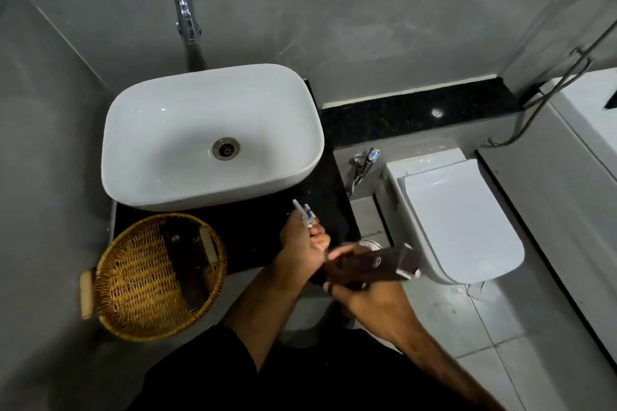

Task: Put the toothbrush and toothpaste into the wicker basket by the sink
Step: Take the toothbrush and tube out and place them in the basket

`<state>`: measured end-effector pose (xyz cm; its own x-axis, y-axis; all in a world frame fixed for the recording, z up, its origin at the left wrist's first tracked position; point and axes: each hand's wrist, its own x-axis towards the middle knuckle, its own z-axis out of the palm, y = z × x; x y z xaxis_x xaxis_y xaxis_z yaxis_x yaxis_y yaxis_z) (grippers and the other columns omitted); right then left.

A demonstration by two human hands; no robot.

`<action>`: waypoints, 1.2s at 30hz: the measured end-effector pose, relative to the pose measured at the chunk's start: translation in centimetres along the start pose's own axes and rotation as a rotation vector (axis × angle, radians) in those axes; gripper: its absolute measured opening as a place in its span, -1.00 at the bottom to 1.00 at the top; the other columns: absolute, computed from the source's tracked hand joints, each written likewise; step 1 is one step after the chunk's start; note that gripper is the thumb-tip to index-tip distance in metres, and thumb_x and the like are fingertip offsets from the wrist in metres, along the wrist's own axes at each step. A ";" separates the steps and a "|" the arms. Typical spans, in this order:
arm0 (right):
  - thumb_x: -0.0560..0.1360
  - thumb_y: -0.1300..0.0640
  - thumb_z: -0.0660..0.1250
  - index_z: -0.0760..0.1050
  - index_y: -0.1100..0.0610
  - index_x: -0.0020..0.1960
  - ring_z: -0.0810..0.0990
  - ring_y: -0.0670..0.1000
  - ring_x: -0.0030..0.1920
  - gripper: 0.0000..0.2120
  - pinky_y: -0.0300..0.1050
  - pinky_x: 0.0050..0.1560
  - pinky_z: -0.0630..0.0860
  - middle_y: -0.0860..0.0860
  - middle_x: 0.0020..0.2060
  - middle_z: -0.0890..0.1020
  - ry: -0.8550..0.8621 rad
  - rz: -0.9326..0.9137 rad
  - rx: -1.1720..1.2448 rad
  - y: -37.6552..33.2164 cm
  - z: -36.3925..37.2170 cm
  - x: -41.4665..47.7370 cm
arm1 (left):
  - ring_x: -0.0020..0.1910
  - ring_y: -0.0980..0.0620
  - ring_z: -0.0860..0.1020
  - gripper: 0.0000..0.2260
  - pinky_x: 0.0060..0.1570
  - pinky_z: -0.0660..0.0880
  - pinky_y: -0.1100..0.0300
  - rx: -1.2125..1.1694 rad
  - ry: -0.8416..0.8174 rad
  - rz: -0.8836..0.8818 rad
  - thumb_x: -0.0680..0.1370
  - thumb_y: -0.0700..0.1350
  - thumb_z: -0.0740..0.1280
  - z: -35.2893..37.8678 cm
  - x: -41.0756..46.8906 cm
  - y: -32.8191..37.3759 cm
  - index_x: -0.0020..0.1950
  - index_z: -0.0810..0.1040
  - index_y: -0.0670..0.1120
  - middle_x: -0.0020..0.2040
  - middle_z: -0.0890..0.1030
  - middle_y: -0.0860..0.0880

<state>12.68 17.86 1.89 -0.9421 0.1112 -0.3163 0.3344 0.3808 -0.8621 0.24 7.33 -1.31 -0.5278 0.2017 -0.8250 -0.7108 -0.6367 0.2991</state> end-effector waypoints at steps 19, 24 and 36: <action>0.40 0.30 0.59 0.55 0.10 0.20 0.65 0.15 0.10 -0.57 -0.11 0.04 0.60 0.10 0.15 0.65 0.290 0.492 0.019 10.1 -2.7 5.4 | -0.71 0.16 0.27 -0.74 -0.69 0.20 0.40 0.115 0.214 0.160 0.54 -0.06 0.39 -2.2 -1.6 1.2 -0.29 0.43 -0.08 -0.45 0.34 -0.01; 0.61 -0.06 0.40 0.69 0.08 0.05 0.80 0.07 -0.21 -0.78 -0.10 -0.23 0.70 0.06 -0.12 0.81 -0.239 0.562 0.624 2.5 -0.1 2.6 | -0.54 0.09 0.41 -0.73 -0.53 0.40 0.26 0.359 0.242 0.364 0.41 -0.05 0.54 -3.3 -2.2 0.6 -0.33 0.47 -0.08 -0.47 0.43 0.00; 0.72 -0.11 0.12 0.55 -0.10 0.19 0.55 -0.10 -0.50 -0.75 -0.27 -0.53 0.42 -0.01 -0.27 0.70 -0.367 0.222 0.305 -5.6 6.7 1.9 | -0.32 0.05 0.63 -0.56 -0.54 0.46 0.29 0.743 0.029 0.520 0.35 0.21 0.43 -7.0 -7.7 3.3 0.07 0.60 -0.05 -0.25 0.68 0.01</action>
<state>9.19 9.74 3.46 -0.7955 -0.1908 -0.5752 0.5685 0.0938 -0.8173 5.24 -1.53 2.69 -0.8612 -0.0024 -0.5082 -0.5082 0.0046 0.8612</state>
